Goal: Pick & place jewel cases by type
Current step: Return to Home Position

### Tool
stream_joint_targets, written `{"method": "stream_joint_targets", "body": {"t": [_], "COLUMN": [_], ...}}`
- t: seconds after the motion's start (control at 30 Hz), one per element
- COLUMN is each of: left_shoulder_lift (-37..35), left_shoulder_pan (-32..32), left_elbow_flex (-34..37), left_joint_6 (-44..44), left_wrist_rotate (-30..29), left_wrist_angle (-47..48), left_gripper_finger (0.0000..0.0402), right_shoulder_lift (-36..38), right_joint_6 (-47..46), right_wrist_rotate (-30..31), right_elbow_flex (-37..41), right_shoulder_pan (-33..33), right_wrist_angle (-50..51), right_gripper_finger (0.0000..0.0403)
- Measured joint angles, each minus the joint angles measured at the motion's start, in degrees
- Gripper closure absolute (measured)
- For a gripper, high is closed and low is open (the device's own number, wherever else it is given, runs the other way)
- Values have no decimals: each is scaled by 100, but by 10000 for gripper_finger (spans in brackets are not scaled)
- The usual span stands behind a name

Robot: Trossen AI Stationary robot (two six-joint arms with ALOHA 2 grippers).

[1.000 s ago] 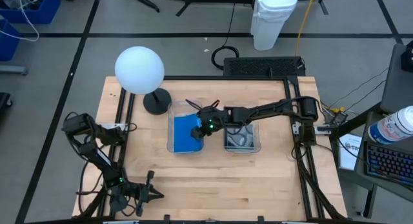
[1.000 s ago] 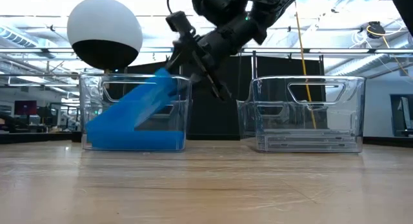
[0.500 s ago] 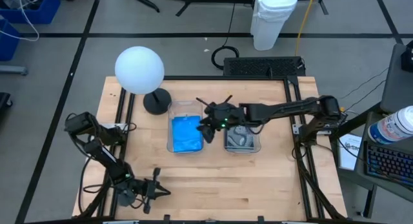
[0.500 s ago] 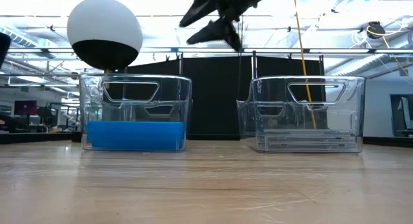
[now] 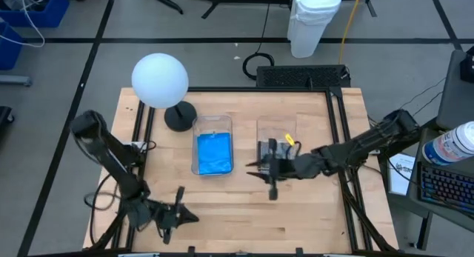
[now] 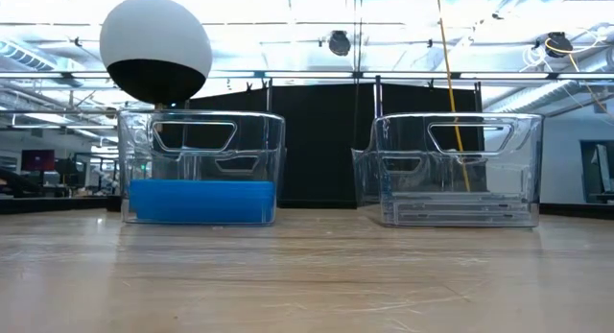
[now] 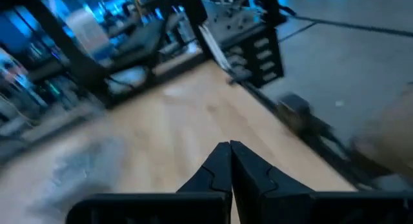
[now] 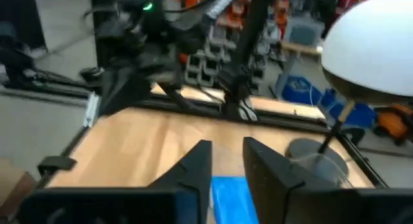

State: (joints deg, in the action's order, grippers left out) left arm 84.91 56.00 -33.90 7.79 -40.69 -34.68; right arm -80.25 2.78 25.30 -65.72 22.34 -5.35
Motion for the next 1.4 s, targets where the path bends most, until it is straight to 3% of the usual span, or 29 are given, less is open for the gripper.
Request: {"method": "stream_joint_targets", "body": {"t": [0.2, 0.33, 0.43, 0.53, 0.67, 0.83, 1.0, 1.1, 1.27, 1.4], "left_shoulder_lift": [-1657, -2612, -3386, -3978, -4211, -4459, -5319, -6170, -7199, -7856], "left_shoulder_pan": [-365, -257, -180, -635, -1610, -2531, -2728, -2750, -2972, -3025], "left_elbow_flex": [-872, -1142, -975, -315, 641, 905, 912, 968, 1470, 1632], "left_joint_6": [1270, 1833, 2220, 2566, 2652, 2308, 2764, 2703, 2383, 1691], "left_wrist_rotate": [397, -235, -289, 628, 1699, 1380, 2270, 2306, 2355, 2340], "left_wrist_angle": [2330, 3238, 3221, 2259, 1104, 928, 1454, 2006, 2259, 3190], "left_gripper_finger": [394, 397, 398, 398, 399, 399, 400, 400, 400, 400], "right_shoulder_lift": [851, 1638, 2131, 2407, 2461, 2667, 3369, 3938, 4660, 5168], "right_joint_6": [-16, -121, -257, -249, -358, -261, -159, -59, -27, -274], "right_wrist_rotate": [22, 55, 197, 112, 13, -1, 34, 189, 414, -163], "right_elbow_flex": [1705, 2975, 3891, 4742, 5449, 5740, 6147, 6469, 6345, 6130], "right_shoulder_pan": [174, 282, 272, 109, -159, -249, -235, -257, -538, -769], "right_wrist_angle": [-1707, -2573, -3229, -4315, -5291, -5307, -5242, -5191, -3800, -2596], "right_gripper_finger": [372, 399, 397, 402, 402, 402, 402, 403, 403, 403]}}
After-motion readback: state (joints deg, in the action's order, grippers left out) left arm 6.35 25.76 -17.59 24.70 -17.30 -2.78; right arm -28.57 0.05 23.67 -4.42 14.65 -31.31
